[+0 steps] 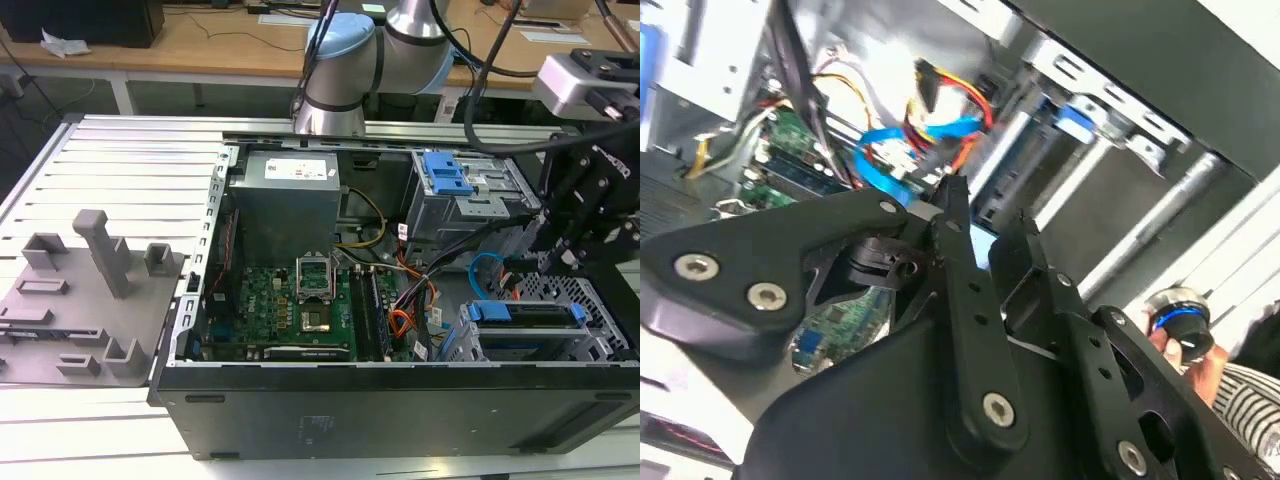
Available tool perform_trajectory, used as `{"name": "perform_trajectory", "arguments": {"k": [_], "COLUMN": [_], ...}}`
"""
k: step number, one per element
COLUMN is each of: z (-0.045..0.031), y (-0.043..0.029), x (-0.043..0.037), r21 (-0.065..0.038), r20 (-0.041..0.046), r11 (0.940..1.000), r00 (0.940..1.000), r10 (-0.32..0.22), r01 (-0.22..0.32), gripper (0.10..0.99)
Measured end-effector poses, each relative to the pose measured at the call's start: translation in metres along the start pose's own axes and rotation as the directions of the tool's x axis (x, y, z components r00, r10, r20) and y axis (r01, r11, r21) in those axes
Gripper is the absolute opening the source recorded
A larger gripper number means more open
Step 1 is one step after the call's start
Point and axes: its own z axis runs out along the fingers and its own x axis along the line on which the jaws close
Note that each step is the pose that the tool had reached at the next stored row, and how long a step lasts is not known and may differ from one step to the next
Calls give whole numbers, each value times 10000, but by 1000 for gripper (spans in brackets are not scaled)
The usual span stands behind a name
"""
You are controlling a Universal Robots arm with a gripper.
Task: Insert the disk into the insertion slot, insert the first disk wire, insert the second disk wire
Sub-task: 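Insert the first disk wire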
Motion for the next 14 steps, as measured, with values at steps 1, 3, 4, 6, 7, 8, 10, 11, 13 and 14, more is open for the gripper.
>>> {"name": "perform_trajectory", "arguments": {"k": [1,3,4,6,7,8,10,11,13,14], "z": [6,47,61,127,161,184,225,240,271,287], "y": [-1,-9,-12,-28,-36,-41,-50,-51,-52,-54], "x": [-20,-64,-77,-121,-139,-145,-149,-150,-150,-150], "r21": [-1,-10,-13,-31,-39,-44,-51,-53,-54,-54], "r20": [0,3,2,5,8,11,17,18,19,17], "r11": [10000,10000,10000,10000,10000,10000,10000,10000,10000,10000], "r00": [10000,10000,10000,10000,10000,10000,10000,10000,10000,10000], "r10": [0,-1,-1,-1,-1,-1,-1,0,0,-1], "r01": [0,1,1,1,1,1,2,0,0,1], "gripper": [361,361,361,361,361,361,361,361,361,361]}}
